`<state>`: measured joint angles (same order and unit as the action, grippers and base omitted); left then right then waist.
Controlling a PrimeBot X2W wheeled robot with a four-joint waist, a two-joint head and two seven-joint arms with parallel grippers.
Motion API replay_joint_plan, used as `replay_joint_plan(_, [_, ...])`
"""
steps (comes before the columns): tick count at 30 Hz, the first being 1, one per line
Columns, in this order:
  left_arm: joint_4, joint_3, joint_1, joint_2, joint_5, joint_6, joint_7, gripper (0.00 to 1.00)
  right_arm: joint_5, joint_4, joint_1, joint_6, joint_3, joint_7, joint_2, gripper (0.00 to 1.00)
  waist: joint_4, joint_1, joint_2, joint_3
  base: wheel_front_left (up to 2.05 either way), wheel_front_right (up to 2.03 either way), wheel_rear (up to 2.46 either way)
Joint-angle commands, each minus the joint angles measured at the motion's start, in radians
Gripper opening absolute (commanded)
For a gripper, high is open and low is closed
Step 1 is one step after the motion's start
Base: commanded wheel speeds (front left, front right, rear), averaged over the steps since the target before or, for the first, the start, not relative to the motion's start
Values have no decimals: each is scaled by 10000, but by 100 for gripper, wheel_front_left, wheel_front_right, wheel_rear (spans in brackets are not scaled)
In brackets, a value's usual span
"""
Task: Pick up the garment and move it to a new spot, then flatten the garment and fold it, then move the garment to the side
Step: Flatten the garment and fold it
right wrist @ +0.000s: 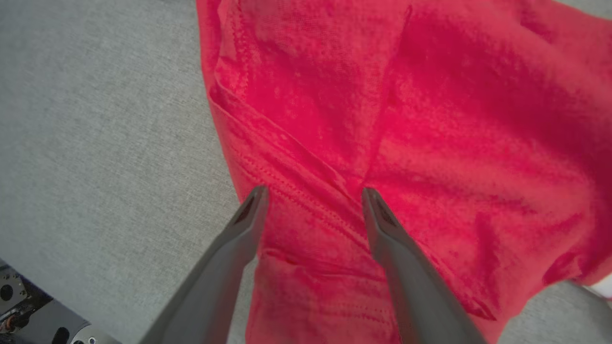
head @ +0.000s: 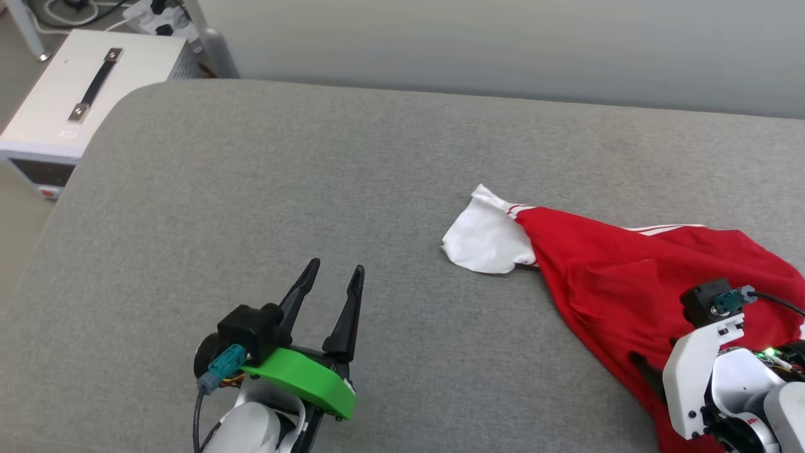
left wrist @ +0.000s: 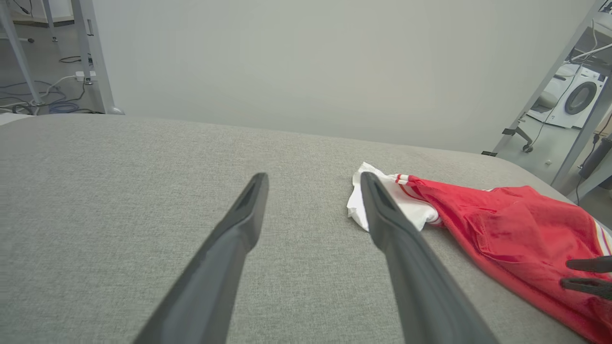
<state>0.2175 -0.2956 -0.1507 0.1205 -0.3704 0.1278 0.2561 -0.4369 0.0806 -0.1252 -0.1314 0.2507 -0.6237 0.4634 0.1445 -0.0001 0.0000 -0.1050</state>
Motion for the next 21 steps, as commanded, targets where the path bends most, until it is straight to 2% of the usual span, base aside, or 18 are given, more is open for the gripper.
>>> replay_joint_plan(1, [41,-10,-186,-26,-92,28,57,100,-75,224,-196,7,108,-72,48,100,387,1,0,-327,0,0,0])
replay_joint_plan(7, [102,-42,-265,-79,-94,28,57,100,-289,1283,-437,7,568,-204,-24,100,677,1,0,-478,0,0,0])
replay_joint_plan(8, [112,-49,-275,-91,-93,28,57,100,-378,1404,-454,7,646,-184,-50,84,704,1,0,-481,0,0,0])
replay_joint_plan(9, [119,-52,-280,-99,-92,28,57,100,-420,1468,-476,7,698,-129,-59,31,721,1,0,-476,0,0,0])
replay_joint_plan(10, [130,-54,-283,-105,-94,28,57,100,-462,1508,-495,7,773,-39,-54,0,735,1,0,-460,0,0,0])
replay_joint_plan(16, [208,35,-167,-87,-95,29,57,100,-509,1184,-426,7,871,644,100,0,590,1,0,-143,0,0,0])
replay_joint_plan(21, [258,70,2,-80,-101,29,57,100,-332,134,-204,7,878,1166,429,0,303,1,0,344,0,0,0])
